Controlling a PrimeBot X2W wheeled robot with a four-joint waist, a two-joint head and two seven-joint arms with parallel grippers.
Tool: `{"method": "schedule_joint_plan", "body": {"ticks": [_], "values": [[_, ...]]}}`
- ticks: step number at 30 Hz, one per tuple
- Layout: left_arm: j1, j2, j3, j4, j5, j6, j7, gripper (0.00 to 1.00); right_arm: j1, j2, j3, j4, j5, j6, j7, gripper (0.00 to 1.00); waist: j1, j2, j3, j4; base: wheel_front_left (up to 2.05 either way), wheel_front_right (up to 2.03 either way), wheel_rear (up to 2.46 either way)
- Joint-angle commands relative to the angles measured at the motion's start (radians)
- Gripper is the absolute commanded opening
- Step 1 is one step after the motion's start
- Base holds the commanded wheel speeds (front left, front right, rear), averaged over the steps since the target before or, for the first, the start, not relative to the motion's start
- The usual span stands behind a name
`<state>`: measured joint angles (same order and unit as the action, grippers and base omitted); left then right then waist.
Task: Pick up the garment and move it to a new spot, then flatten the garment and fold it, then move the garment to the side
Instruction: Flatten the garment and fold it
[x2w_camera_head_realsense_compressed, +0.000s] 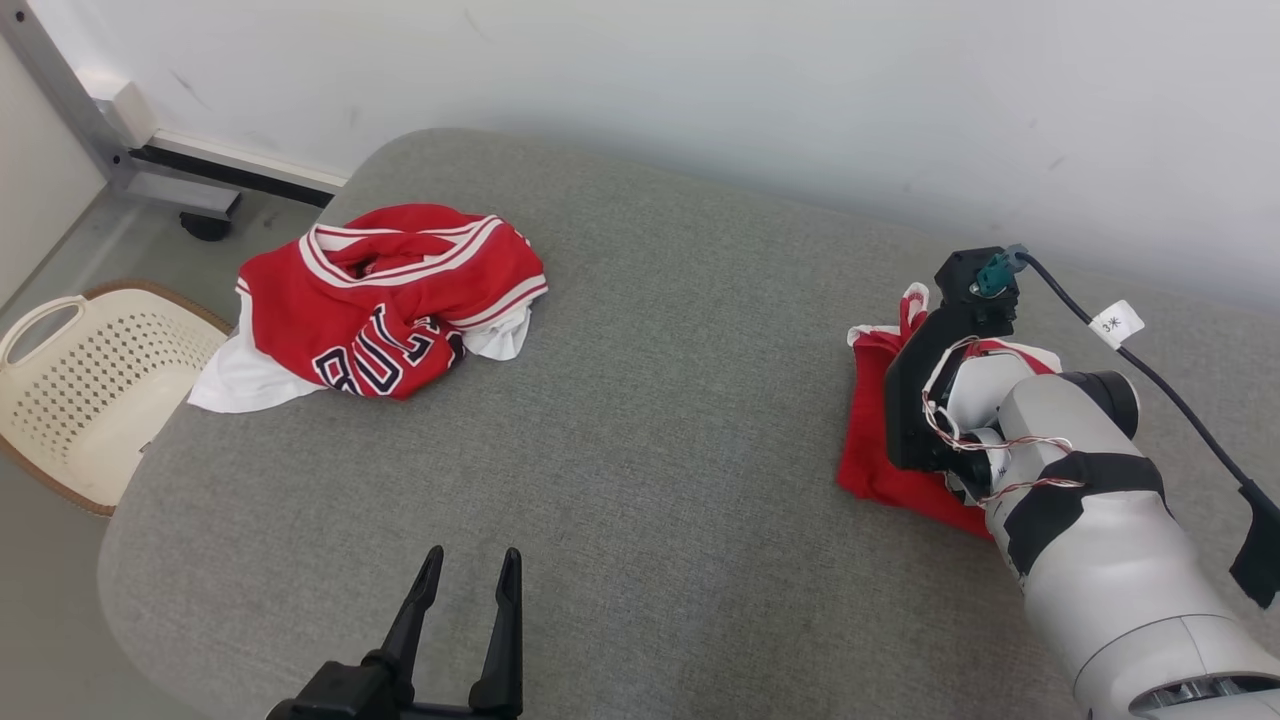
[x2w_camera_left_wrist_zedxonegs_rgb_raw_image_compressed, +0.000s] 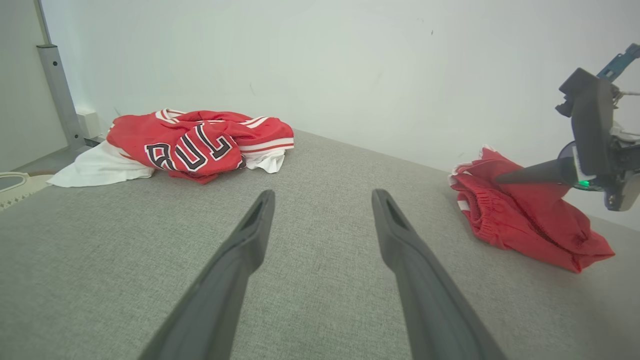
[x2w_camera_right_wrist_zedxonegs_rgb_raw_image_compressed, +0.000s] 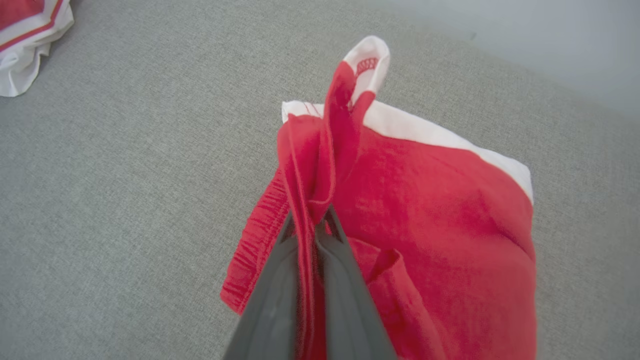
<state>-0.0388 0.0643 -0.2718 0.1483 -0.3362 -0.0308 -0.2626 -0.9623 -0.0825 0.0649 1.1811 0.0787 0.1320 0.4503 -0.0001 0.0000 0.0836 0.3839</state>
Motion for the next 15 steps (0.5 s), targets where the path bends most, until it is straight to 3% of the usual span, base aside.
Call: {"method": "schedule_joint_plan", "body": {"ticks": [1, 2, 3, 9, 15], "values": [[0.018, -0.004, 0.002, 0.001, 0.001, 0.001, -0.003, 1.0, 0.014, 0.005, 0.003, 0.0, 0.005, -0.003, 0.005, 0.0, 0.0001, 0.0, -0.002, 0.011, 0.0, 0.0, 0.0], [0.019, -0.004, 0.003, 0.001, 0.0, 0.0, -0.003, 1.0, 0.017, 0.008, 0.003, -0.005, 0.012, -0.003, 0.001, 0.45, 0.0001, 0.0, -0.003, 0.012, 0.0, 0.0, 0.0], [0.019, -0.004, 0.005, 0.001, 0.0, 0.0, -0.003, 1.0, 0.02, 0.011, 0.001, -0.01, 0.022, -0.003, -0.001, 1.0, 0.0001, 0.0, -0.004, 0.013, 0.0, 0.0, 0.0], [0.031, 0.002, 0.024, -0.005, 0.008, 0.005, -0.003, 1.0, 0.013, 0.025, 0.003, -0.103, 0.152, -0.003, -0.028, 1.0, 0.0001, 0.0, -0.027, -0.017, 0.0, 0.0, 0.0], [0.038, 0.003, 0.031, -0.015, 0.012, 0.002, -0.003, 1.0, 0.081, -0.075, 0.019, -0.19, 0.153, -0.003, -0.055, 1.0, 0.0001, 0.0, -0.04, -0.058, 0.0, 0.0, 0.0]]}}
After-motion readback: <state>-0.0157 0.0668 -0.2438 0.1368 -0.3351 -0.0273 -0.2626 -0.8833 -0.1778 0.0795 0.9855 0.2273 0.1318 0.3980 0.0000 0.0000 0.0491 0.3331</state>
